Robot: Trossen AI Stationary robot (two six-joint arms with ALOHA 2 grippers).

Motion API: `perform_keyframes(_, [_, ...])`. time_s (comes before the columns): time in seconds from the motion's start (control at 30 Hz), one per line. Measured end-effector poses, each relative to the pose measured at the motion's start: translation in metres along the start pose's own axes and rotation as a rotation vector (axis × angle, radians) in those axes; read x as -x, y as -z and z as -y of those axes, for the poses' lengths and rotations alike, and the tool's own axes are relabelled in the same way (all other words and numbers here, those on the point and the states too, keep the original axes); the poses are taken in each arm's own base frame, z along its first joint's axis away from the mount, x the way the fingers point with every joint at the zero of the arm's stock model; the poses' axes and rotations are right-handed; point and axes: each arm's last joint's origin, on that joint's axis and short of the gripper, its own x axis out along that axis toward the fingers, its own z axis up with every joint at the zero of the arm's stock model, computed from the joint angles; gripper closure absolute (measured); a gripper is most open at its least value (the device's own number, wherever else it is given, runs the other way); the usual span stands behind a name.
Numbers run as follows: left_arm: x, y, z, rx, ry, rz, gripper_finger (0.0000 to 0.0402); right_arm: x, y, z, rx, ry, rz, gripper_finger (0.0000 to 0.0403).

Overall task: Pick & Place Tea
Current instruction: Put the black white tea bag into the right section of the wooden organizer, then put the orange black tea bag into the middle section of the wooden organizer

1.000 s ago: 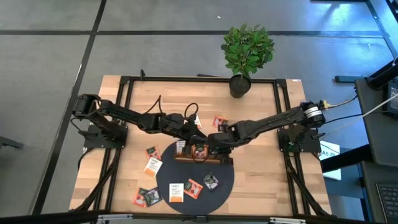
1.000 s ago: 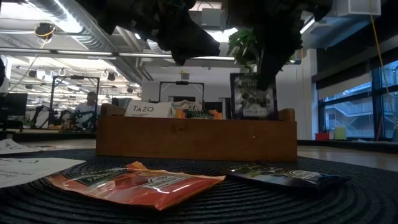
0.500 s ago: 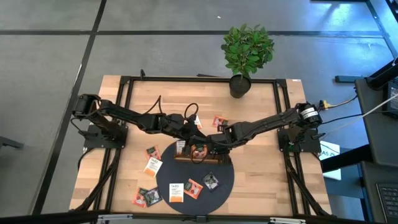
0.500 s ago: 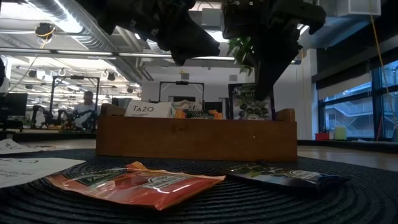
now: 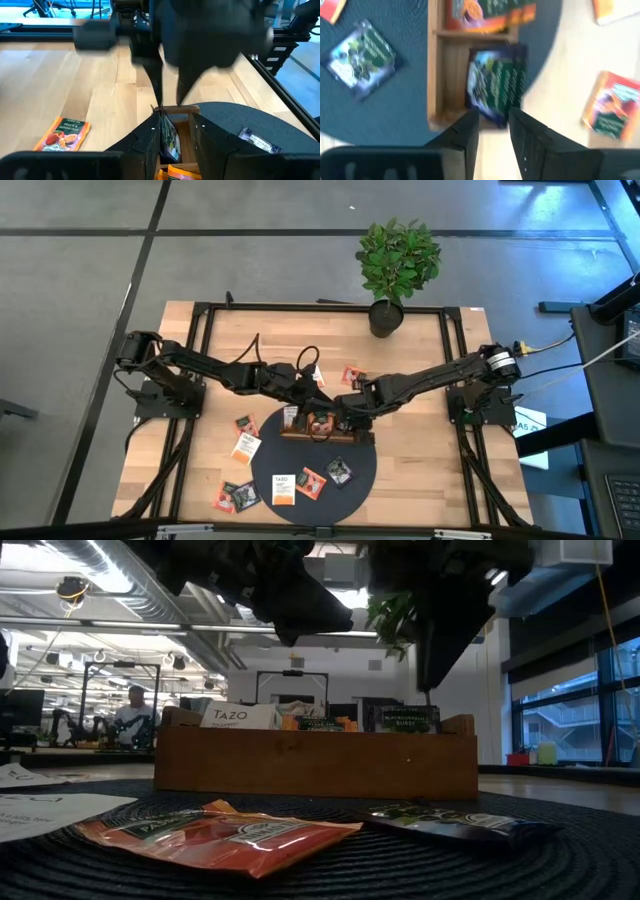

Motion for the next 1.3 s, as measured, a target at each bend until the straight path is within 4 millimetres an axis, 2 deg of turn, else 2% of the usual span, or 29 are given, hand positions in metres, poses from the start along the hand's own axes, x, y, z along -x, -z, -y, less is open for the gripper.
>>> perform_keyframes(0.13, [0.0, 0.002, 0.001, 0.027, 0.001, -0.023, 0.0298, 0.024, 0.013, 0.006, -0.01, 0.072, -0.003, 0.0288])
perform_keyframes(0.23, [0.0, 0.003, 0.003, 0.025, 0.006, -0.029, 0.0296, 0.041, 0.031, 0.014, -0.044, 0.103, 0.061, 0.0287])
perform_keyframes(0.37, [0.0, 0.003, 0.003, 0.024, 0.009, -0.028, 0.0295, 0.044, 0.063, 0.03, -0.123, 0.102, 0.197, 0.0287])
perform_keyframes(0.57, [0.0, 0.002, 0.0, 0.025, 0.0, -0.02, 0.0299, 0.028, 0.093, 0.063, -0.293, 0.176, 0.414, 0.0287])
perform_keyframes(0.73, [0.0, 0.002, 0.0, 0.027, -0.002, -0.017, 0.0296, 0.013, 0.105, 0.094, -0.436, 0.211, 0.436, 0.0278])
perform_keyframes(0.97, [0.0, 0.002, 0.0, 0.027, -0.002, -0.015, 0.0297, -0.011, 0.108, 0.121, -0.487, 0.183, 0.484, 0.0203])
perform_keyframes(1.1, [0.0, 0.002, 0.0, 0.028, -0.002, -0.018, 0.0299, -0.02, 0.108, 0.127, -0.484, 0.194, 0.483, 0.0162])
perform_keyframes(1.3, [0.0, 0.002, 0.0, 0.027, -0.002, -0.019, 0.0295, -0.039, 0.109, 0.136, -0.562, 0.2, 0.425, 0.0152])
